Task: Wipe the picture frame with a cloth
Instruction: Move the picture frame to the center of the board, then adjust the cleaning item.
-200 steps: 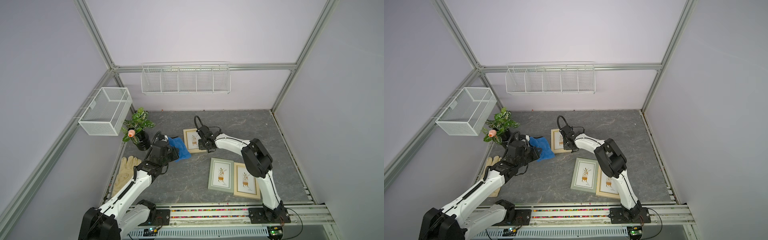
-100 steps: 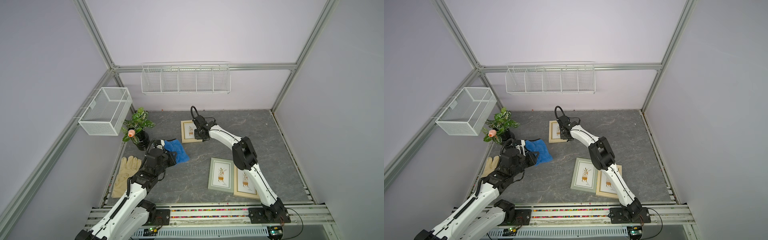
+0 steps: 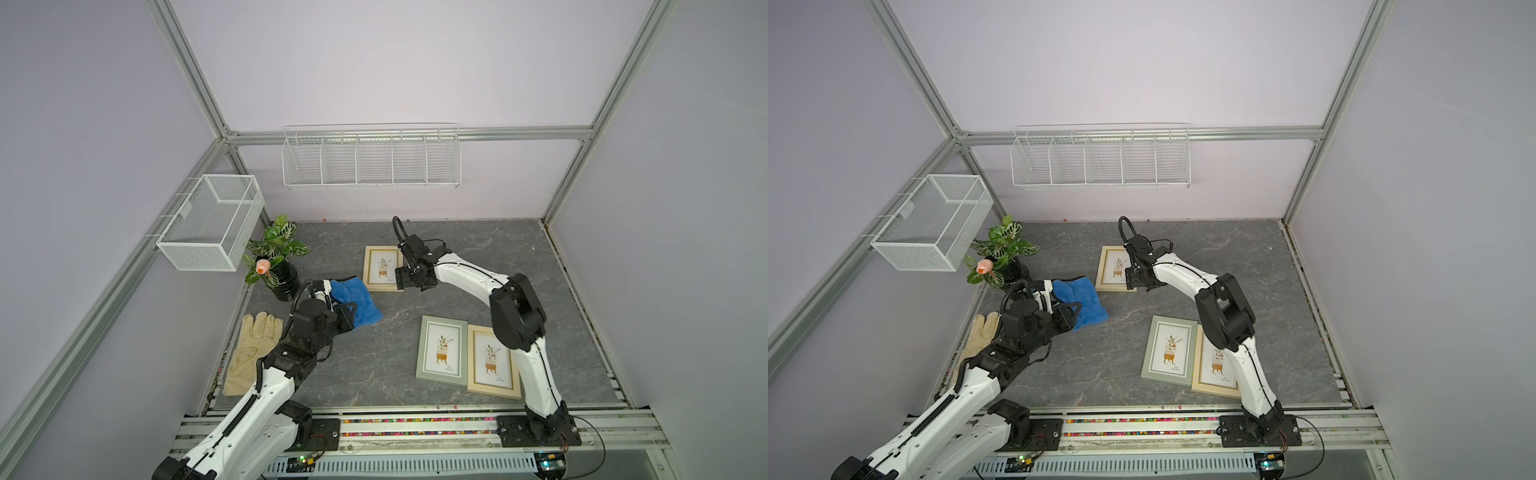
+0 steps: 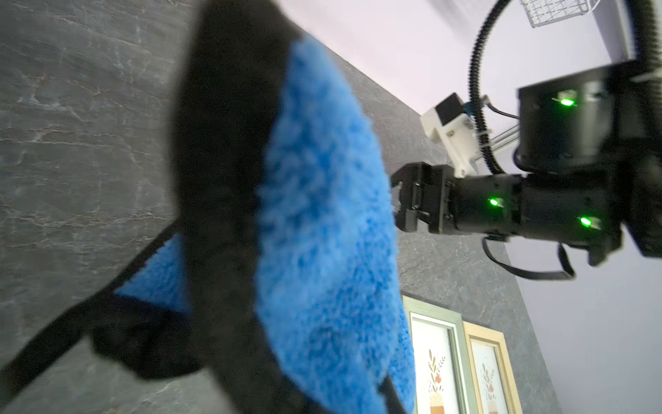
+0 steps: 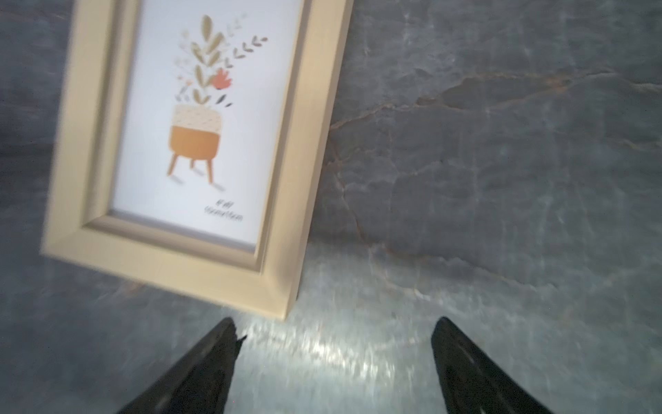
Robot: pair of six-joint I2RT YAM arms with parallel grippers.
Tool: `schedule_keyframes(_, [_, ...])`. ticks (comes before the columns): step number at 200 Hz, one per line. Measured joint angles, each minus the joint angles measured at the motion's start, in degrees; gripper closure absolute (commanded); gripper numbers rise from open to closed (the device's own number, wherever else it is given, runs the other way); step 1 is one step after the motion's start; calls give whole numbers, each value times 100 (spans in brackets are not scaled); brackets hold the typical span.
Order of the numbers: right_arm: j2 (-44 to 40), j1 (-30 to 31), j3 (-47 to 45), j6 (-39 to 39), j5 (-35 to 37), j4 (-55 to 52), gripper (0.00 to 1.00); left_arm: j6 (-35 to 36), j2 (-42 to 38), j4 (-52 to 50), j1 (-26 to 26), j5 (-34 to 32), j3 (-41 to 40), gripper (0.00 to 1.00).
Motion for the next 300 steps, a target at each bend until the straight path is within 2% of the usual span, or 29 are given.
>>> schedule_keyframes(38, [-2004,76,-1716,-13,-540,848,10,-22,372,743,-68,319,-146,100])
schedule_keyframes(69, [-3056,155,-2874,52,-1204,1513,10,28,765,1392,-634,378,-149,100])
schedule_keyframes(132, [-4124,457,-4076,393,-2214,2352,10,50,1412,2660,-1244,514,-142,100])
schedule_keyframes(195, [-4242,498,-4415,717,-2503,3110,14,-22,1725,3453,-1539,778,-136,100])
schedule_keyframes(224, [-4242,503,-4430,737,-2516,3195,22,-44,1725,3641,-1539,879,-136,100])
schedule_keyframes(265, [-4190,553,-4433,750,-2673,3331,38,-107,1722,3825,-1539,946,-136,100])
schedule_keyframes(300, [-4120,579,-4433,695,-2732,3338,60,-133,1722,3930,-1539,990,-136,100])
